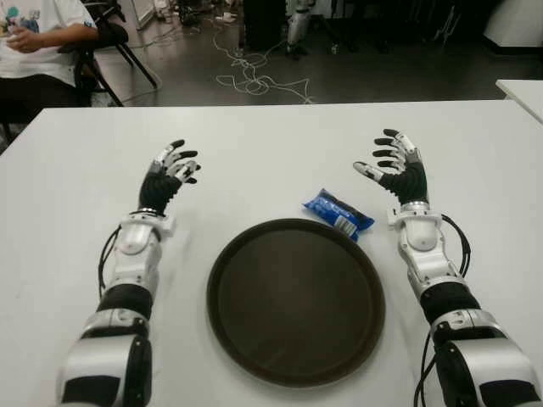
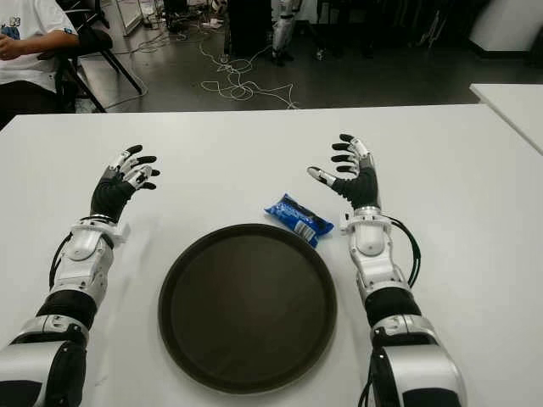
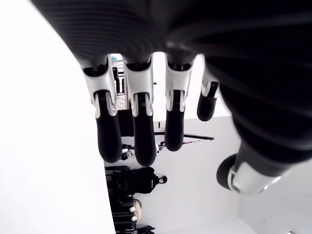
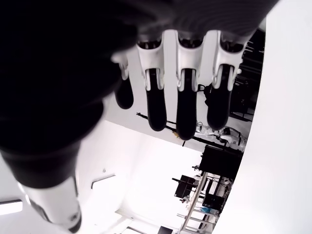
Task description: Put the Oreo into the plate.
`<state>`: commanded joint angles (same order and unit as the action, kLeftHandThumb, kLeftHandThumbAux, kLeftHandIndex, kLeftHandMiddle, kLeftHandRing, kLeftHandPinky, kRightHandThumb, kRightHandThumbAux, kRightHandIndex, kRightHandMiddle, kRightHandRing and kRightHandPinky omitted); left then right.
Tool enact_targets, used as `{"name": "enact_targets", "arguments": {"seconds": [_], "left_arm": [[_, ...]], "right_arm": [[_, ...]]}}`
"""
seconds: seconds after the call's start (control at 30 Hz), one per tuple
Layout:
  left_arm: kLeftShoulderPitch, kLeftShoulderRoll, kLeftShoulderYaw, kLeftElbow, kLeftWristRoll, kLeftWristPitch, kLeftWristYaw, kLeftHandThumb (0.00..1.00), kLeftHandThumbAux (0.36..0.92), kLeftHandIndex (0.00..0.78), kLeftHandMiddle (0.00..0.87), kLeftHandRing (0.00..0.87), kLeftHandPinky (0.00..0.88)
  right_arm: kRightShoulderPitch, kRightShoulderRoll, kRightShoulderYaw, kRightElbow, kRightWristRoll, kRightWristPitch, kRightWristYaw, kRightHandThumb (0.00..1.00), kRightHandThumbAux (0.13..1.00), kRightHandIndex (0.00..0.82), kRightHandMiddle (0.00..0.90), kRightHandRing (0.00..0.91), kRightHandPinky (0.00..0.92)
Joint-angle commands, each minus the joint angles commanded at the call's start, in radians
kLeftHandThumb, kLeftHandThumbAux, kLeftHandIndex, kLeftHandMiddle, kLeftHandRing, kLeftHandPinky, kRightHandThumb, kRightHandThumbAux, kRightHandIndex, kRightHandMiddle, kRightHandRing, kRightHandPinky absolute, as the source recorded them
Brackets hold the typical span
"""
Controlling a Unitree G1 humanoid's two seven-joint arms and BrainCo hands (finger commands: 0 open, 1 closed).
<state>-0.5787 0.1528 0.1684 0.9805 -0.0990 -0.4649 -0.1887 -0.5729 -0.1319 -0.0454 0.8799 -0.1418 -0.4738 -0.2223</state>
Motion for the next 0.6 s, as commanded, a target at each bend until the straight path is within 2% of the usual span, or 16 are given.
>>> {"name": "enact_targets", "arguments": {"seconds": [0.13, 0.33, 0.47, 0.6], "left_arm": [[0.000, -0.003, 0.001, -0.001, -0.003, -0.001, 0.000, 0.244, 0.651, 0.153, 0.270, 0.327, 0.426], [0.001, -0.004, 0.001, -0.003, -0.002, -0.005, -0.001, 0.238, 0.642, 0.156, 0.268, 0.324, 0.422], [0.001, -0.004, 0.000, -0.002, 0.000, -0.008, 0.002, 0.236, 0.650, 0.157, 0.270, 0.321, 0.415], [0.001, -0.003, -0.001, 0.000, 0.001, -0.012, -0.001, 0.236, 0.649, 0.155, 0.272, 0.323, 0.417]], "right_arm": [[-0.001, -0.007, 0.007, 0.005, -0.017, -0.011, -0.009, 0.042, 0.750, 0.211, 0.294, 0.314, 0.353], [0.000, -0.039, 0.051, 0.016, -0.103, -0.055, -0.067, 0.018, 0.766, 0.212, 0.287, 0.301, 0.322], [-0.003, -0.073, 0.100, 0.025, -0.187, -0.067, -0.112, 0.007, 0.793, 0.205, 0.275, 0.286, 0.311], [-0.003, -0.125, 0.184, 0.018, -0.318, -0.033, -0.159, 0.001, 0.810, 0.186, 0.252, 0.271, 0.306]]}}
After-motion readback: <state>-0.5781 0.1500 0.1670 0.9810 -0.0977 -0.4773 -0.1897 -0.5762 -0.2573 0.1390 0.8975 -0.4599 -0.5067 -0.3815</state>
